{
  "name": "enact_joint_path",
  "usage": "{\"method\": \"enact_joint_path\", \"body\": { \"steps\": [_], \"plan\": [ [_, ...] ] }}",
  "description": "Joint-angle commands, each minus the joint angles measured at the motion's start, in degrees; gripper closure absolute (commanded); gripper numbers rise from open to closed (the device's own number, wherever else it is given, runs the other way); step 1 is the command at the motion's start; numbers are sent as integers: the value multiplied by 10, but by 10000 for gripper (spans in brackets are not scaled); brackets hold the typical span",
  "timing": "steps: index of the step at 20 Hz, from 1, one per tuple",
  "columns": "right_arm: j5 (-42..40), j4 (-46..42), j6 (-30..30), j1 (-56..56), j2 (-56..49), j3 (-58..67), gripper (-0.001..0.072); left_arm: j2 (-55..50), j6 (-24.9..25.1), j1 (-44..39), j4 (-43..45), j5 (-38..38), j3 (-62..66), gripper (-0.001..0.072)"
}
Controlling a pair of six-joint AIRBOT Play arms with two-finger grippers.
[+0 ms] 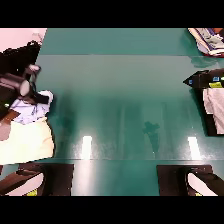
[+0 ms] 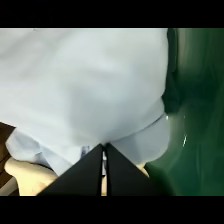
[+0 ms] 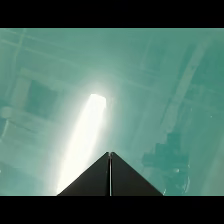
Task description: Fold the shirts.
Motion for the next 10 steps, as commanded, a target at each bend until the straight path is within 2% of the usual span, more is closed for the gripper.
{"method": "enact_joint_path", "body": {
  "steps": [1,4,7,10],
  "plan": [
    [-4,0,0,0,1,15,694,39,25,-1,-10,-62,133,687],
    [-13,0,0,0,1,70,694,80,33,-1,-85,-103,293,688],
    [-41,0,0,0,1,132,694,87,47,-1,-205,-137,450,689],
    [-52,0,0,0,0,176,694,87,52,-37,-260,-123,510,690]
  ]
}}
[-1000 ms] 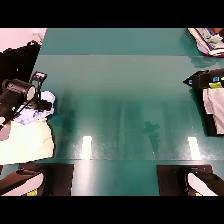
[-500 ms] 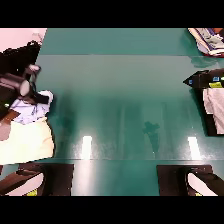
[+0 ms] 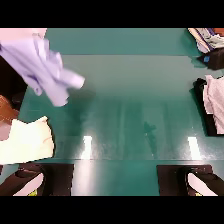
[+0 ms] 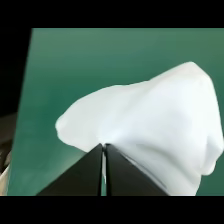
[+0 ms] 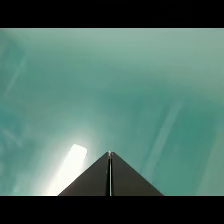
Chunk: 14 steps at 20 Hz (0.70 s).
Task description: Fold the shirts.
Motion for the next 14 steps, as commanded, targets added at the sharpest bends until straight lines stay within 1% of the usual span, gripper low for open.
{"method": "enact_joint_path", "body": {
  "steps": [1,3,6,8,10,11,12,13,14],
  "plan": [
    [-19,0,0,0,0,51,694,4,10,-56,-78,3,79,690],
    [-19,0,0,0,0,61,694,-19,10,-132,-78,15,76,690],
    [-17,0,0,0,0,61,694,-89,16,-259,-77,12,76,690],
    [-13,0,0,0,0,61,694,-149,35,-330,-78,9,76,688],
    [-3,-1,0,0,0,61,694,-210,57,-380,-78,8,76,686],
    [2,0,0,0,0,61,694,-237,68,-396,-78,9,76,657],
    [8,-1,0,0,0,61,694,-258,73,-403,-77,9,76,403],
    [13,0,0,0,0,61,694,-272,76,-403,-69,8,76,170],
    [19,-1,0,0,0,61,694,-276,75,-400,-38,5,76,149]
  ]
}}
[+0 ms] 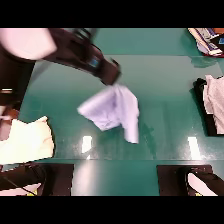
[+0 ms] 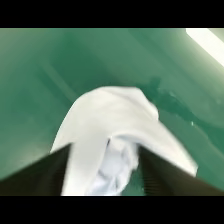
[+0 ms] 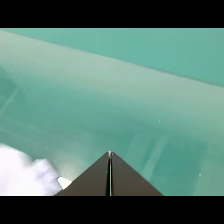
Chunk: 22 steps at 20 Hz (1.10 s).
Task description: Fold the shirts.
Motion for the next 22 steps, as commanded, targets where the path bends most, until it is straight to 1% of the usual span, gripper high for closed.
{"method": "enact_joint_path", "body": {
  "steps": [1,3,4,5,6,8,10,11,13,14,17,18,20,22],
  "plan": [
    [23,0,0,0,0,1,694,-44,12,-18,69,-14,1,149],
    [30,0,0,0,0,1,694,-37,2,17,143,-57,1,149],
    [33,0,0,0,0,1,694,-37,-8,44,157,-88,1,149],
    [34,0,0,0,0,1,694,-37,-15,78,149,-116,-1,150],
    [34,0,0,0,0,1,694,-33,-21,113,131,-127,-15,150],
    [34,0,0,0,0,1,694,-8,-36,170,74,-101,-80,150],
    [34,0,0,0,0,1,694,33,-48,204,16,-49,-182,149],
    [33,0,0,0,0,1,694,58,-62,213,-9,-17,-248,149],
    [31,0,0,0,0,1,694,104,-85,215,-64,49,-381,149],
    [30,0,0,0,0,1,694,123,-89,214,-113,88,-448,149],
    [25,-1,0,0,0,1,694,146,-84,214,-290,211,-607,149],
    [22,-1,0,0,0,1,694,146,-73,214,-338,254,-649,149],
    [21,-1,0,0,0,1,694,146,-63,214,-399,325,-709,149],
    [21,0,0,0,0,1,694,146,-62,214,-426,370,-748,150]
  ]
}}
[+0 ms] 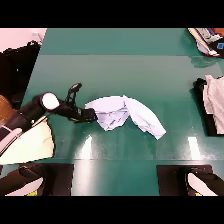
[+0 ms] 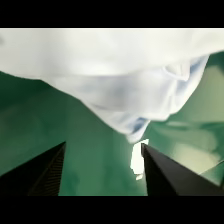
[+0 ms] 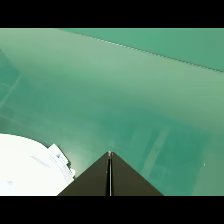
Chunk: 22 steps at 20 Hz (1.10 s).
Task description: Fold the shirts.
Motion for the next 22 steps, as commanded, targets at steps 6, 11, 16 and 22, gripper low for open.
{"method": "enact_joint_path", "body": {
  "steps": [6,11,16,22],
  "plan": [
    [-2,1,0,0,0,0,694,3,32,2,-122,202,-99,168],
    [2,1,0,0,0,0,694,-31,33,2,-130,222,-98,169],
    [60,-22,0,0,0,-5,694,-26,80,3,-119,200,-62,687],
    [99,-78,22,-10,45,-245,681,-26,83,3,105,36,106,687]
  ]
}}
